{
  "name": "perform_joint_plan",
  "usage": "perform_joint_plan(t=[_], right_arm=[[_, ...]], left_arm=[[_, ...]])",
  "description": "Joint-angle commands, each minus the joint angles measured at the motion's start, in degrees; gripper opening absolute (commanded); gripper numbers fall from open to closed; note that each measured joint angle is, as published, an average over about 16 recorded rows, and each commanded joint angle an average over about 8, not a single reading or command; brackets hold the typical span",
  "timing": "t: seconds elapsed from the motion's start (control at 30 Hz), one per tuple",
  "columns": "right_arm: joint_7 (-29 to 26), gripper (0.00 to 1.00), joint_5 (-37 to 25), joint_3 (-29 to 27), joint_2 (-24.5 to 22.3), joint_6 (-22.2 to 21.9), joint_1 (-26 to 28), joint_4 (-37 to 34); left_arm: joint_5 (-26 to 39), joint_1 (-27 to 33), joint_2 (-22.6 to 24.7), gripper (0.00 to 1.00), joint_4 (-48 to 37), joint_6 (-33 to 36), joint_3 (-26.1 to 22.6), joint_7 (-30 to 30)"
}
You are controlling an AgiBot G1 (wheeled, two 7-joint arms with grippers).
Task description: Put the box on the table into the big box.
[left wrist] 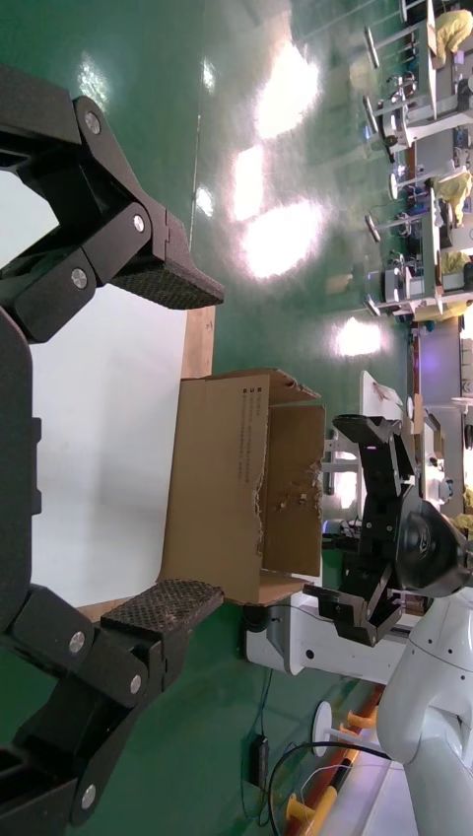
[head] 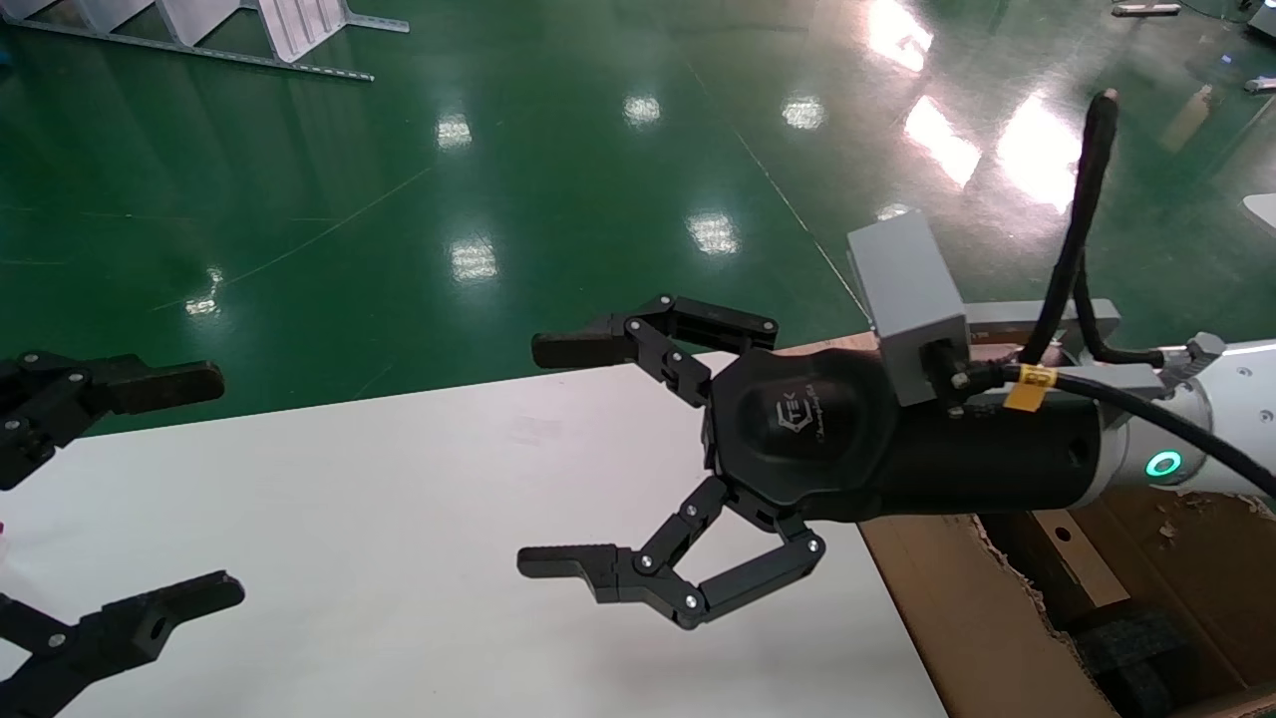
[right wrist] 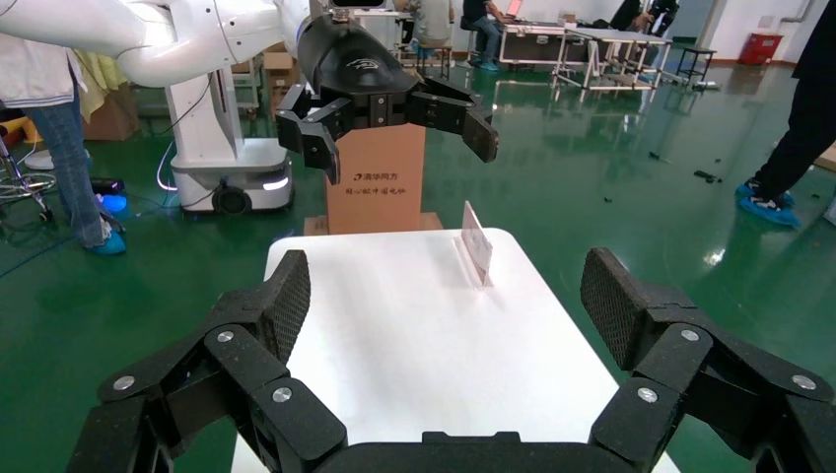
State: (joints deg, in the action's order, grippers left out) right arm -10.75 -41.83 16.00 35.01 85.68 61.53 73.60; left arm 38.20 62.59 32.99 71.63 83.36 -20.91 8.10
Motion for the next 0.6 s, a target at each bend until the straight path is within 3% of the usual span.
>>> perform_joint_plan(t=[0.03,0.6], right_arm=[[0.01,1.0,-0.01,0.01,0.0,0.0,0.01,-0.04],[0.06,1.0,-0.04,0.05,0.0,0.0,0.07,-0.12]], left_arm=[[0.0,0.0,0.0,1.0,0.0,0.0,0.0,0.0],[0.0,0.0,0.0,1.0,0.0,0.0,-0.01,0.0]])
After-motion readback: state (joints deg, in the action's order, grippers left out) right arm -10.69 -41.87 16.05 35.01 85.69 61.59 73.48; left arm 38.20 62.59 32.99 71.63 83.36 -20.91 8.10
